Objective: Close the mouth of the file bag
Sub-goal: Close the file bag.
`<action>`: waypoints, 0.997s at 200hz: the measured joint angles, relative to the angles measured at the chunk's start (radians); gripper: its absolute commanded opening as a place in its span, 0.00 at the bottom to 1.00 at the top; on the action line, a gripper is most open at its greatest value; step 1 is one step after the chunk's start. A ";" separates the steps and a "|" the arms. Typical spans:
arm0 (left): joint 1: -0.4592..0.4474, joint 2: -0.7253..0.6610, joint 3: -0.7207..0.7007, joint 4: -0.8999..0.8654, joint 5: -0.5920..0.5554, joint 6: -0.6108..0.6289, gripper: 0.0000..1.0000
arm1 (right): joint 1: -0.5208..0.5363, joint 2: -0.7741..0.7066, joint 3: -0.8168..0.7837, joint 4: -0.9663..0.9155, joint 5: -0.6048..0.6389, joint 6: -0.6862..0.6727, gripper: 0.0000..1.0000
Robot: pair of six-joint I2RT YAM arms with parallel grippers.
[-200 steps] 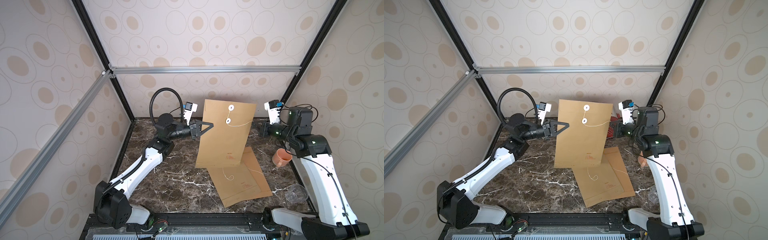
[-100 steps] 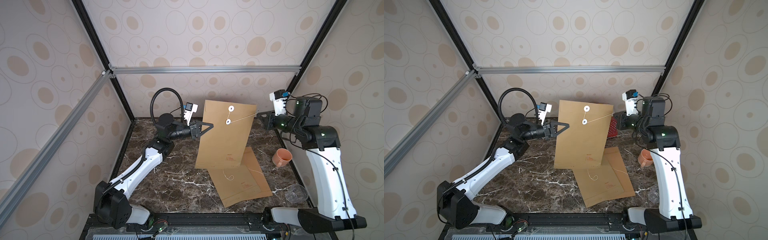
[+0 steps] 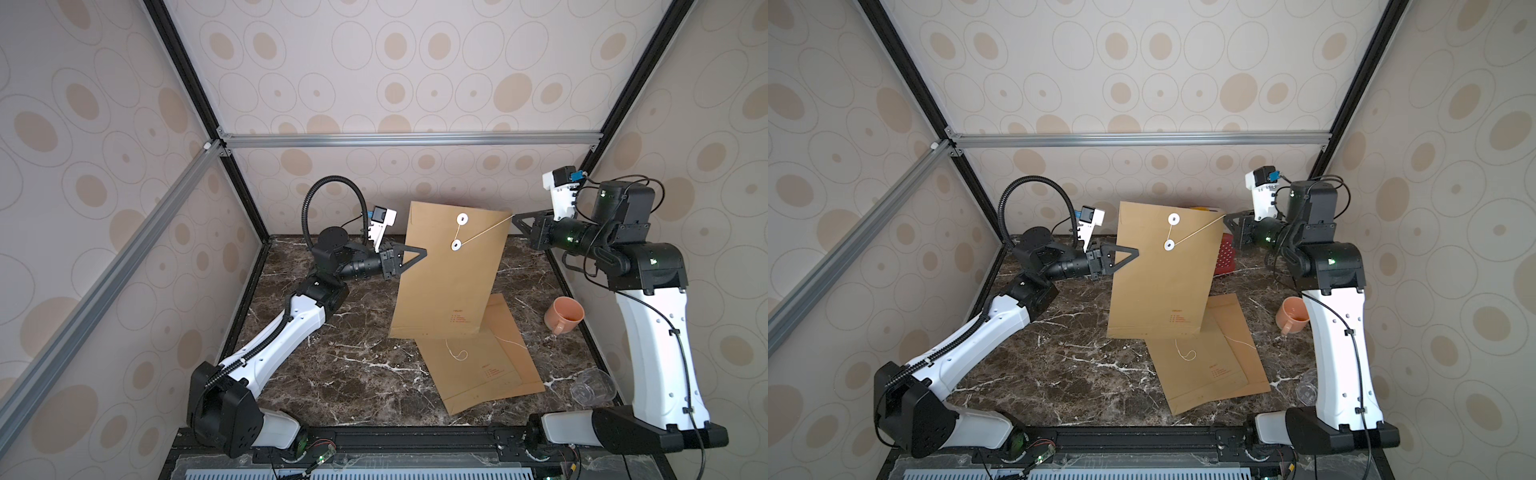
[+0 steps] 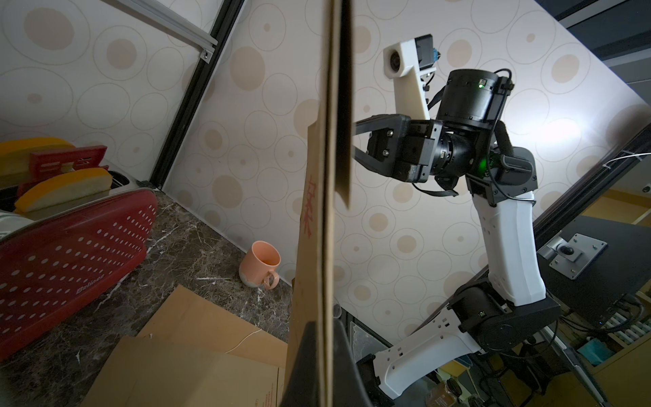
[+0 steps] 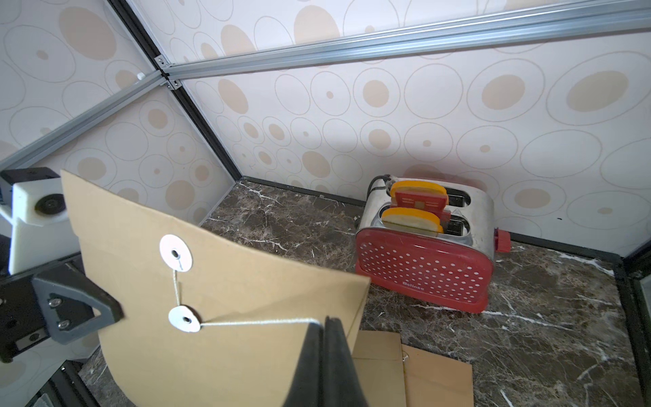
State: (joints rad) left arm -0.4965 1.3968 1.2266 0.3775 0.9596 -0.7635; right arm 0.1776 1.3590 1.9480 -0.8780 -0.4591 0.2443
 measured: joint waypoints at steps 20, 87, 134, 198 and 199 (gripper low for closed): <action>-0.001 0.000 0.000 -0.006 0.000 0.006 0.00 | 0.000 0.000 0.000 0.027 -0.018 0.011 0.00; -0.007 0.000 0.001 -0.030 -0.002 0.027 0.00 | 0.040 0.042 0.000 0.174 -0.114 0.084 0.00; -0.007 0.000 0.001 -0.056 -0.005 0.038 0.00 | 0.197 0.143 0.085 0.185 -0.080 0.062 0.00; -0.009 -0.002 0.001 -0.062 -0.007 0.044 0.00 | 0.350 0.264 0.288 0.114 0.016 -0.018 0.00; -0.009 -0.002 0.001 -0.062 -0.007 0.044 0.00 | 0.351 0.267 0.292 0.113 0.018 -0.018 0.00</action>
State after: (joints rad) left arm -0.5056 1.3952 1.2274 0.3157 0.9524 -0.7193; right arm 0.5285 1.6260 2.2402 -0.7654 -0.4416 0.2268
